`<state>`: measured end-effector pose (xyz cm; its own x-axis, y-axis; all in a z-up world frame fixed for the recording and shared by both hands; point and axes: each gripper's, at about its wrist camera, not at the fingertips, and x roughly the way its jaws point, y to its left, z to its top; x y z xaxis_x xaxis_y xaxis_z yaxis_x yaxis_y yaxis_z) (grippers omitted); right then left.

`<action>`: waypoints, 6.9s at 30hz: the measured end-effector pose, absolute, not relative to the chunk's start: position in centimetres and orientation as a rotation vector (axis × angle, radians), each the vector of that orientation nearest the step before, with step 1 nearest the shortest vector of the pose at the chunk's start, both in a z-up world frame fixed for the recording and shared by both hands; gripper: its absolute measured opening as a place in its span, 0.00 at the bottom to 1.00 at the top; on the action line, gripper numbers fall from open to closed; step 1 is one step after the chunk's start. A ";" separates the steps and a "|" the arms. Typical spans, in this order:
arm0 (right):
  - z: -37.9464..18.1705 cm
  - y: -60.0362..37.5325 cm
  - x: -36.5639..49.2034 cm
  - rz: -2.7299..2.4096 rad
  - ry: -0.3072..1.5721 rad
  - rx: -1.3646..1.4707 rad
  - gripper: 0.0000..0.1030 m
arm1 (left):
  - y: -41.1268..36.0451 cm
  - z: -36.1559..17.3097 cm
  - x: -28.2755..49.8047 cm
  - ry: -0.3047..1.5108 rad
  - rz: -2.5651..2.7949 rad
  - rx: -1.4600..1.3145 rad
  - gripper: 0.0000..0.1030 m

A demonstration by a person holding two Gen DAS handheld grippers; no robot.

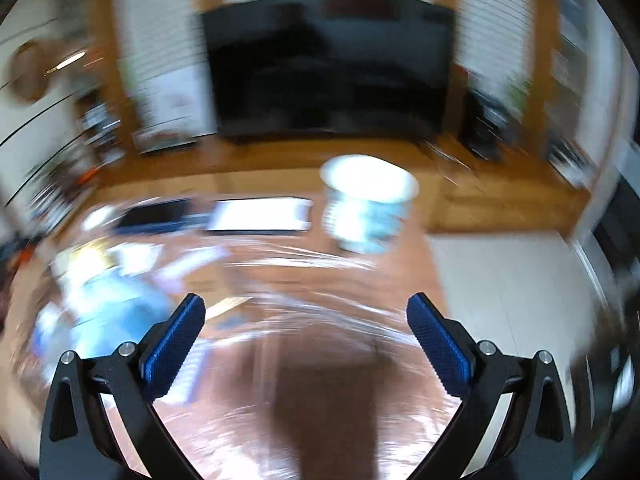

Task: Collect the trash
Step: 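Grasp the yellow paper bag with the left tool while the right tool grasps the blue cloth bag, then lift both held bags and carry them past the table edge, then lower both held bags over the black trash bin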

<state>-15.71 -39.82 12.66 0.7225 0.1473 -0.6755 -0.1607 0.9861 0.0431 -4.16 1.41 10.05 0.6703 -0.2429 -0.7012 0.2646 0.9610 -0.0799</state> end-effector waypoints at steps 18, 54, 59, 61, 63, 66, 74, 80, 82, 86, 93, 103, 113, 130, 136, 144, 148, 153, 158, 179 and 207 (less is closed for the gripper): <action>8.7 -25.5 -11.9 0.477 0.911 -0.289 0.96 | -12.8 5.0 -3.3 0.910 -0.652 0.524 0.99; 13.0 -29.0 -14.7 0.424 0.828 0.074 0.67 | -11.6 12.5 -8.1 0.706 -0.583 0.275 0.58; 14.4 -28.8 -16.9 0.377 0.793 0.063 0.65 | -12.3 13.9 -10.9 0.653 -0.509 0.278 0.58; 14.6 -28.8 -17.6 0.366 0.782 0.058 0.63 | -12.1 14.1 -11.5 0.654 -0.489 0.260 0.58; 14.8 -28.5 -18.4 0.360 0.771 0.057 0.61 | -11.7 14.4 -12.0 0.652 -0.485 0.229 0.58; 15.0 -28.2 -19.3 0.358 0.759 0.066 0.58 | -10.9 14.8 -13.2 0.639 -0.480 0.195 0.58; 15.7 -28.0 -22.2 0.321 0.728 0.080 0.55 | -8.2 15.0 -14.5 0.627 -0.449 0.164 0.58; 16.0 -27.2 -24.6 0.276 0.716 0.038 0.53 | -6.6 14.5 -15.9 0.647 -0.430 0.146 0.58; 15.7 -26.9 -25.0 0.285 0.719 0.025 0.52 | -6.7 14.3 -16.7 0.651 -0.426 0.144 0.58; 14.8 -27.1 -25.8 0.324 0.734 0.050 0.50 | -7.0 14.5 -17.9 0.645 -0.403 0.150 0.58; 15.3 -29.8 -29.0 0.349 0.718 0.086 0.49 | -7.0 14.9 -21.0 0.649 -0.339 0.112 0.58; 15.6 -30.6 -35.5 0.356 0.721 -0.034 0.49 | -8.9 14.1 -27.4 0.670 -0.366 0.118 0.58; 13.6 -32.8 -40.5 0.340 0.786 -0.047 0.49 | -9.9 11.7 -32.2 0.758 -0.375 0.117 0.58; 8.3 -30.2 -42.2 0.346 0.937 -0.049 0.49 | -13.9 7.1 -35.2 0.882 -0.298 0.173 0.58; 7.1 -29.1 -41.8 0.329 0.967 -0.076 0.49 | -13.8 6.1 -35.0 0.913 -0.285 0.161 0.58; 6.4 -28.8 -41.3 0.331 0.991 -0.047 0.50 | -14.0 5.2 -34.6 0.943 -0.281 0.158 0.58; 5.8 -28.6 -40.7 0.332 1.008 -0.023 0.50 | -14.2 4.6 -34.5 0.961 -0.284 0.164 0.58; 4.9 -28.2 -40.2 0.336 1.029 -0.016 0.50 | -14.6 3.8 -34.4 0.982 -0.288 0.177 0.58; 4.1 -28.0 -39.6 0.340 1.052 0.010 0.50 | -14.9 3.0 -34.2 1.004 -0.289 0.189 0.58; 2.1 -28.4 -38.0 0.311 1.102 0.028 0.50 | -15.6 -0.7 -33.1 1.118 -0.322 0.206 0.58; -1.1 -27.4 -35.4 0.263 1.155 0.001 0.50 | -15.6 -3.9 -31.5 1.216 -0.331 0.180 0.58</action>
